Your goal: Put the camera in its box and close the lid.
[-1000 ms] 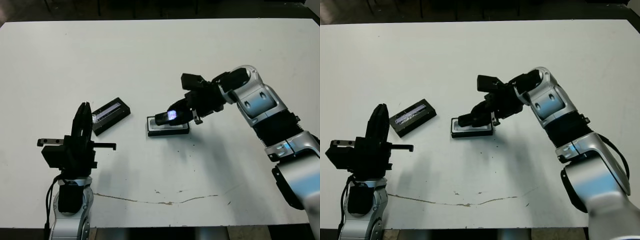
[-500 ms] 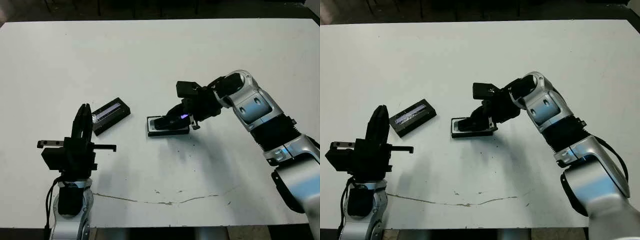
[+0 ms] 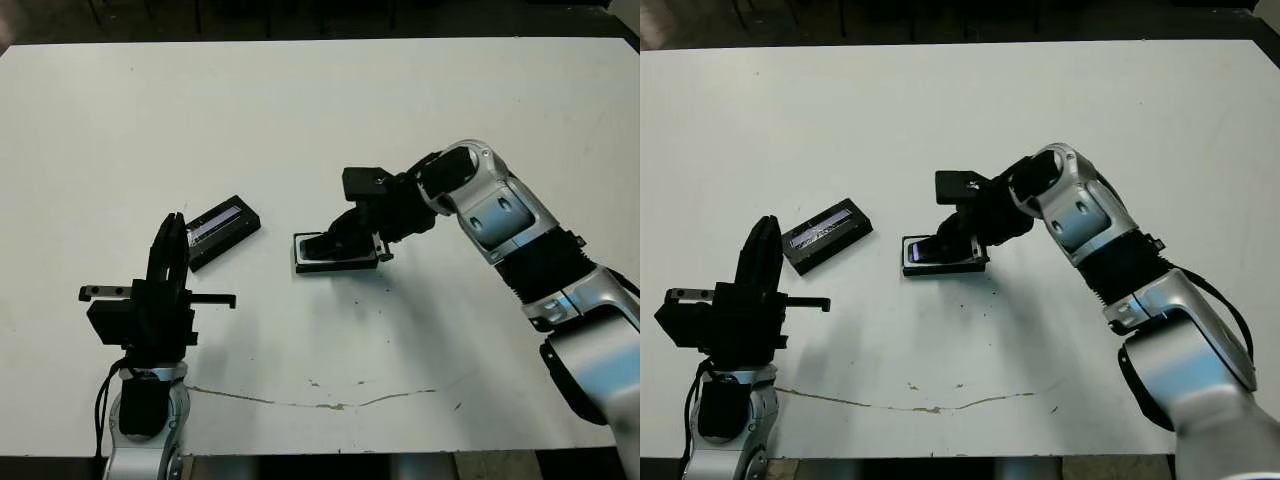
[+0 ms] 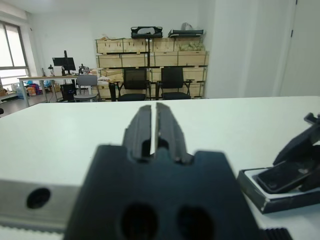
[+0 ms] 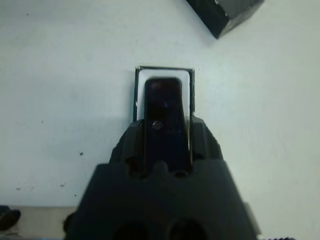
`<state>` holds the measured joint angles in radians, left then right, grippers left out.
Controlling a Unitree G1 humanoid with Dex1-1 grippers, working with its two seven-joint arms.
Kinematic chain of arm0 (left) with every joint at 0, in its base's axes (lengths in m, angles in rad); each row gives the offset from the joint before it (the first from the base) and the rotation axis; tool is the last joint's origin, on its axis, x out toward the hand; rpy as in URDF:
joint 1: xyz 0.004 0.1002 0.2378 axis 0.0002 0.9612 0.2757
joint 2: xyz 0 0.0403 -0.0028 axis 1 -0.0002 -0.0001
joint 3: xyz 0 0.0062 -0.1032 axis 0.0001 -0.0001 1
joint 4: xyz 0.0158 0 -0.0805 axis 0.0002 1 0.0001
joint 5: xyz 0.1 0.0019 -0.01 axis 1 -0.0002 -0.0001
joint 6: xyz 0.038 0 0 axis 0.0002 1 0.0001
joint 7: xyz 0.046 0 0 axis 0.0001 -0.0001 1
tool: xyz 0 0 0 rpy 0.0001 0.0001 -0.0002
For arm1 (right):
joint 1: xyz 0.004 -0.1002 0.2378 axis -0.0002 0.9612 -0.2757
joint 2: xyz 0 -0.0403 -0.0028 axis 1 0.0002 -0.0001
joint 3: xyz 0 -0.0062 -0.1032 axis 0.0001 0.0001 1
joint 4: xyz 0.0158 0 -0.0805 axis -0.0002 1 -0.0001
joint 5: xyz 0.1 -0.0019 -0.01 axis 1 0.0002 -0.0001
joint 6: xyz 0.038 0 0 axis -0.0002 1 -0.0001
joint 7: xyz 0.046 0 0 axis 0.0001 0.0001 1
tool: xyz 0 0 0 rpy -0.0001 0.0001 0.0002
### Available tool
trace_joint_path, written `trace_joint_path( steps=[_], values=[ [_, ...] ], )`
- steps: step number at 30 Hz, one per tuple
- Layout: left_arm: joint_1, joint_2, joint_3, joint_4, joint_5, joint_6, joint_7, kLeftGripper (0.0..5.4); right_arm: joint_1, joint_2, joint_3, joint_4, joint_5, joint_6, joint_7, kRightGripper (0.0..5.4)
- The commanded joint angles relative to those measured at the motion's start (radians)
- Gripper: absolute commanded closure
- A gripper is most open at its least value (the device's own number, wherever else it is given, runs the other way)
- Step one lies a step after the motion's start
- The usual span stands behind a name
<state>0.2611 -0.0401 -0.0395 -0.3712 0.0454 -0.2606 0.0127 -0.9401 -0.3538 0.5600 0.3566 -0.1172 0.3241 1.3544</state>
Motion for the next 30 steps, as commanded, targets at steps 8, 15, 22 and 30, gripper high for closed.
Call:
trace_joint_path(
  steps=[8, 15, 22, 30],
  values=[
    [0.025, 0.003, 0.002, 0.009, 0.014, 0.004, 0.010, 5.40, 0.010, 0.044, 0.049, 0.042, -0.032, -0.003, 0.004, 4.42],
    [0.026, 0.003, 0.002, 0.007, 0.016, 0.005, 0.015, 5.40, 0.004, 0.051, 0.056, 0.058, -0.042, -0.005, 0.015, 4.42],
    [0.024, 0.004, 0.006, 0.010, 0.014, 0.005, 0.014, 5.40, -0.009, 0.046, 0.013, 0.107, -0.010, -0.021, 0.026, 4.42],
    [0.026, 0.000, 0.003, 0.008, 0.009, 0.008, 0.015, 5.40, -0.066, 0.023, -0.053, 0.233, 0.041, -0.137, 0.098, 3.05]
  ],
)
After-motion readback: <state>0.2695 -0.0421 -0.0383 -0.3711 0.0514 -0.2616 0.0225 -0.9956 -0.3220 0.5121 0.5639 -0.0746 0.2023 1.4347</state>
